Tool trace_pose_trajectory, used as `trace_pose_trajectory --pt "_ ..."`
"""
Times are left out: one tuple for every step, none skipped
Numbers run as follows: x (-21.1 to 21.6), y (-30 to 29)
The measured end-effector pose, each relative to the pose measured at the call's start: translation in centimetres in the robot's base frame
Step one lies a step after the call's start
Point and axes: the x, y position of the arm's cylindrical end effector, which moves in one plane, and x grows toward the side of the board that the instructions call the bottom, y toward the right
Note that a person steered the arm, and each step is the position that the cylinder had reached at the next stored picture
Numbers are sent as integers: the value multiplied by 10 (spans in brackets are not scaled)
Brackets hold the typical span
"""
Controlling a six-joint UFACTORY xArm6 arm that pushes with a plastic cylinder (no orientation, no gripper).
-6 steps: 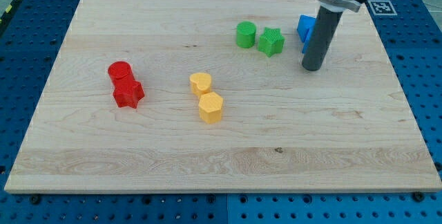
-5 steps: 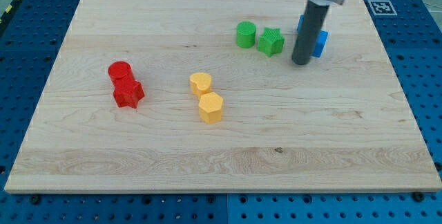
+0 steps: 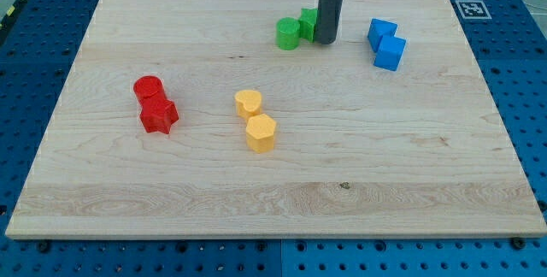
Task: Move the green star above to the green circle
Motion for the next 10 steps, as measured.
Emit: trace_pose_trajectory --pt "-7 -6" --pt "-27 -6" --pt "-51 -6" --pt "-68 -6" --pt "-88 -22" --pt "-85 -28" --pt "-76 -29" --pt "-75 -29" --pt "-95 -38" --pt "-107 -50"
